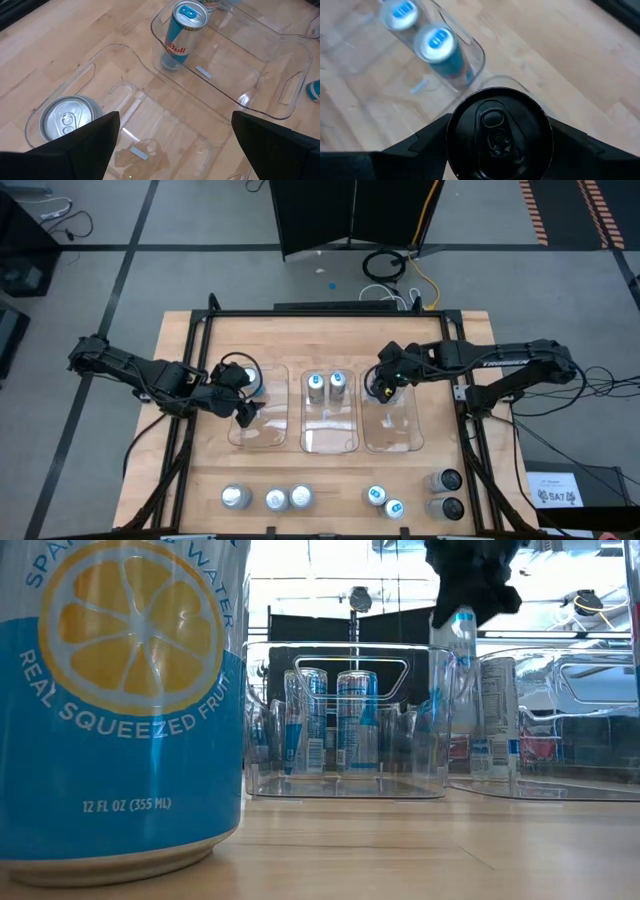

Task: Sort soda cans
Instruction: Put the top white-blue soda can into the right transparent bin

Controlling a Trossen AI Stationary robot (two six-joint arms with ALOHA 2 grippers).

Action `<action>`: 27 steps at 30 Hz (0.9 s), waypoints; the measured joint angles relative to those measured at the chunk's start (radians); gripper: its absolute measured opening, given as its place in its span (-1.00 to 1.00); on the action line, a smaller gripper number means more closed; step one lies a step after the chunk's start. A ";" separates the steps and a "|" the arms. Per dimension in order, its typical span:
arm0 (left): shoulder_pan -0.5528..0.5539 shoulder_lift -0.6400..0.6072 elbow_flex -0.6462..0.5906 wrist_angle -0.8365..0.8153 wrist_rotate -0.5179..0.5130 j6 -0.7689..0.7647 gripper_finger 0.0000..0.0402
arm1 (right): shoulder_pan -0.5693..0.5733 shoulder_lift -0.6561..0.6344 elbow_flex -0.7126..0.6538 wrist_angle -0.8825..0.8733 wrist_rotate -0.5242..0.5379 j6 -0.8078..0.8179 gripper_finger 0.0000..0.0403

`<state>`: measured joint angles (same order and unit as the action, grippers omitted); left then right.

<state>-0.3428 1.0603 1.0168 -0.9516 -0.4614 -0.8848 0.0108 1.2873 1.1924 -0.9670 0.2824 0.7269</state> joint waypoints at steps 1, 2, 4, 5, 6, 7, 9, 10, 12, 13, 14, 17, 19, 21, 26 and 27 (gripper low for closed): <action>0.000 0.000 0.000 0.001 0.000 0.000 0.96 | 0.000 0.000 -0.017 0.010 -0.002 0.004 0.29; 0.000 0.000 0.000 0.001 0.000 0.000 0.96 | -0.001 0.000 -0.031 0.022 -0.007 0.007 0.29; 0.000 0.000 0.000 0.001 0.000 0.000 0.96 | -0.006 0.000 -0.061 0.061 -0.020 0.007 0.29; 0.000 0.000 0.000 0.001 0.000 0.000 0.96 | -0.011 0.000 -0.076 0.084 -0.024 0.006 0.29; 0.000 0.000 0.000 0.001 0.000 0.000 0.96 | -0.013 0.000 -0.088 0.105 -0.025 0.004 0.29; 0.000 0.000 0.000 0.001 0.000 0.000 0.96 | -0.018 0.000 -0.096 0.119 -0.025 -0.001 0.29; 0.000 0.000 0.000 0.001 0.000 0.000 0.96 | -0.030 0.003 -0.104 0.134 -0.023 -0.009 0.29; 0.000 0.000 0.000 0.002 0.000 0.000 0.96 | -0.037 0.004 -0.105 0.134 -0.020 -0.013 0.29; 0.000 0.000 0.000 0.002 0.000 -0.001 0.96 | -0.047 0.008 -0.115 0.135 -0.012 -0.016 0.29; 0.000 0.000 0.000 0.002 0.000 -0.001 0.96 | -0.051 0.011 -0.119 0.138 -0.004 -0.017 0.29; 0.000 0.000 0.000 0.002 0.000 -0.001 0.96 | -0.053 0.013 -0.125 0.145 0.002 -0.017 0.29; 0.000 0.000 0.000 0.002 0.000 -0.001 0.96 | -0.058 0.018 -0.151 0.191 0.007 -0.017 0.29; 0.000 0.000 0.000 0.002 0.000 0.000 0.96 | -0.058 0.022 -0.171 0.209 0.006 -0.016 0.29; 0.000 0.000 0.000 0.002 0.000 0.000 0.96 | -0.057 0.020 -0.184 0.226 0.007 -0.019 0.29; 0.000 0.000 0.000 0.002 0.000 0.000 0.96 | -0.058 0.020 -0.198 0.237 0.008 -0.017 0.31; 0.000 0.000 0.000 0.002 0.000 0.000 0.96 | -0.058 0.020 -0.199 0.237 0.009 -0.012 0.32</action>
<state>-0.3430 1.0599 1.0168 -0.9501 -0.4614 -0.8852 -0.0467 1.3071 0.9932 -0.7300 0.2912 0.7151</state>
